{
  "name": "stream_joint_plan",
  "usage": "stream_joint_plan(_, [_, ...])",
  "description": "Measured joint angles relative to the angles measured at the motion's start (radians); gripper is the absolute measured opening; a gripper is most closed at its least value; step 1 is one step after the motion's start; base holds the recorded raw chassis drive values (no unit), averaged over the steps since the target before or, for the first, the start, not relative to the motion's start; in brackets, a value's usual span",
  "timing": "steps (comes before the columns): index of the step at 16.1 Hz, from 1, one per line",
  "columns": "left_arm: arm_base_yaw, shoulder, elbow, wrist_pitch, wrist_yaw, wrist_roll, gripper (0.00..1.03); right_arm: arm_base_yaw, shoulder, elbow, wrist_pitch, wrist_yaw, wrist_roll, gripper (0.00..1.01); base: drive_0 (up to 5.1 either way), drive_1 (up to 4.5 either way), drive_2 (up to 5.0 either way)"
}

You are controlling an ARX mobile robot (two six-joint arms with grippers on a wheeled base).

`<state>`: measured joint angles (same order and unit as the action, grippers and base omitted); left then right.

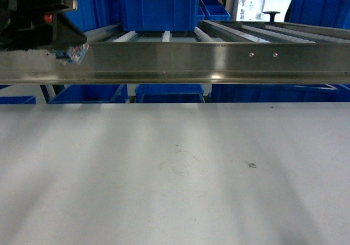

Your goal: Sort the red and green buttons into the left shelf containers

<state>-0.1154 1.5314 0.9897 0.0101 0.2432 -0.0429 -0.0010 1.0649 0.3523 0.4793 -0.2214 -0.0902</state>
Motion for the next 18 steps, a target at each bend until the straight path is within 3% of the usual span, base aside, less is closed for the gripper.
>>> stream_joint_plan(2, [-0.051, -0.105, -0.117, -0.005, -0.077, -0.011, 0.29, 0.000, 0.000, 0.000, 0.000, 0.000, 0.000, 0.24, 0.0, 0.00, 0.0])
stream_joint_plan(5, [-0.170, -0.270, -0.277, -0.001, -0.210, -0.032, 0.29, 0.000, 0.000, 0.000, 0.000, 0.000, 0.000, 0.24, 0.0, 0.00, 0.0])
stream_joint_plan(7, [-0.181, -0.299, -0.327, 0.035, -0.258, -0.032, 0.29, 0.000, 0.000, 0.000, 0.000, 0.000, 0.000, 0.24, 0.0, 0.00, 0.0])
stream_joint_plan(11, [-0.167, -0.296, -0.339, 0.080, -0.277, -0.028, 0.29, 0.000, 0.000, 0.000, 0.000, 0.000, 0.000, 0.24, 0.0, 0.00, 0.0])
stream_joint_plan(18, [-0.171, -0.296, -0.339, 0.080, -0.271, -0.028, 0.29, 0.001, 0.000, 0.000, 0.002, 0.003, 0.000, 0.24, -4.7, 2.64, 2.6])
